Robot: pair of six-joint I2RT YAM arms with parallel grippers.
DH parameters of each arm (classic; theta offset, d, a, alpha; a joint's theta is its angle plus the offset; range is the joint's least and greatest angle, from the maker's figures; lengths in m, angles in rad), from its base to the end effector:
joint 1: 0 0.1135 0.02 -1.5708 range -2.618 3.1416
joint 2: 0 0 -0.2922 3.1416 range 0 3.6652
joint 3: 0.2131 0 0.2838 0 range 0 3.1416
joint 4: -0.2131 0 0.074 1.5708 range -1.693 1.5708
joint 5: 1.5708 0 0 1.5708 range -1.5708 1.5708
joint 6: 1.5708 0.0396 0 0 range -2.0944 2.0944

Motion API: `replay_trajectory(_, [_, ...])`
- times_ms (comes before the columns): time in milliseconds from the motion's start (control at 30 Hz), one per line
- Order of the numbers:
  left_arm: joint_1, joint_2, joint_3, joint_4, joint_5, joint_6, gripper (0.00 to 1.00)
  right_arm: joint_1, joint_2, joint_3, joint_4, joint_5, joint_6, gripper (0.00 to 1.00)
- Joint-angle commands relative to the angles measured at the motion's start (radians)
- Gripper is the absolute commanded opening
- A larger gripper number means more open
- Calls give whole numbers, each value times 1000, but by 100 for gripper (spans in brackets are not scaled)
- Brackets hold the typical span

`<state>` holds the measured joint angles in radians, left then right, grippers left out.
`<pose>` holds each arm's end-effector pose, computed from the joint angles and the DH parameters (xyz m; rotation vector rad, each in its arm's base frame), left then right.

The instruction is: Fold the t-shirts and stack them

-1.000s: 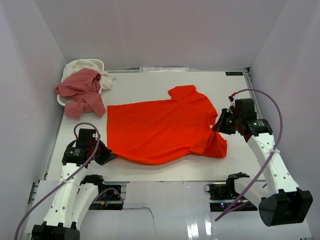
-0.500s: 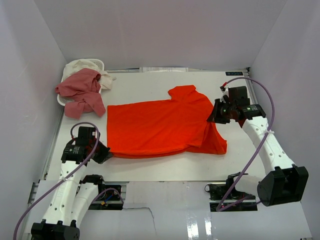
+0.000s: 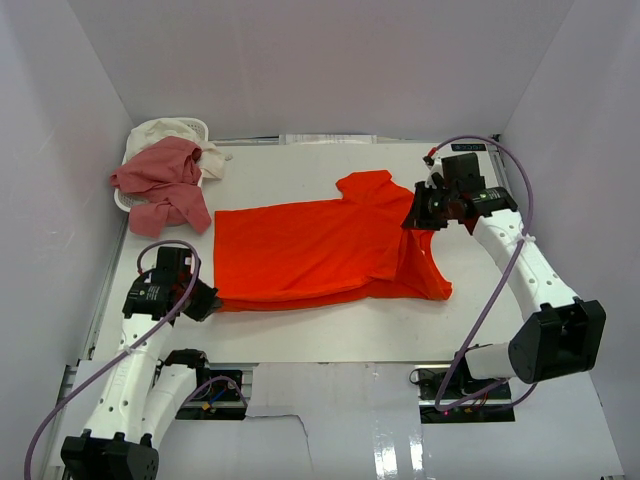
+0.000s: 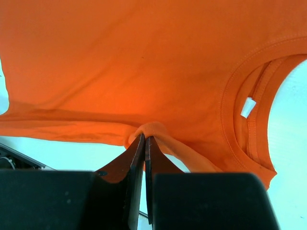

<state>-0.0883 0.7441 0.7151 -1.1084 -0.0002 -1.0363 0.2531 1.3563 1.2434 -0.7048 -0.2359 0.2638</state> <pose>0.1312 -0.0116 0.2603 -1.2584 2.4528 -0.3233 0.3047 0.0884 0.3453 -0.1005 2.4218 0.5221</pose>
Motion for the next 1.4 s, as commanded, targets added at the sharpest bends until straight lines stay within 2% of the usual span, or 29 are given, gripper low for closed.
replay_trajectory(0, [1, -32, -17, -4, -27, -65, 0, 20, 21, 51, 27, -2, -15, 8])
replay_trajectory(600, [-1, 43, -16, 38, -66, -48, 3, 43, 167, 140, 62, 33, -9, 8])
replay_trajectory(1000, [-1, 110, 23, 82, -107, -21, 0, 44, 265, 217, 77, 20, -17, 8])
replay_trajectory(1033, [1, 119, 27, 85, -116, -16, 0, 43, 283, 223, 77, 17, -18, 11])
replay_trajectory(1100, [1, 145, 46, 99, -132, -5, 4, 43, 309, 234, 91, 7, -28, 31])
replay_trajectory(1200, [-1, 178, 67, 116, -161, 7, 8, 43, 334, 254, 100, 30, -35, 38])
replay_trajectory(1233, [2, 205, 84, 120, -172, 13, 14, 43, 336, 263, 99, 39, -38, 53])
replay_trajectory(1267, [1, 219, 96, 122, -193, 18, 25, 43, 334, 264, 99, 65, -41, 63])
replay_trajectory(1300, [1, 233, 110, 125, -205, 22, 50, 43, 327, 260, 105, 85, -41, 74])
replay_trajectory(1333, [2, 259, 133, 125, -218, 34, 58, 44, 299, 236, 111, 99, -40, 84])
replay_trajectory(1367, [4, 268, 144, 124, -243, 39, 70, 43, 282, 220, 116, 121, -41, 86])
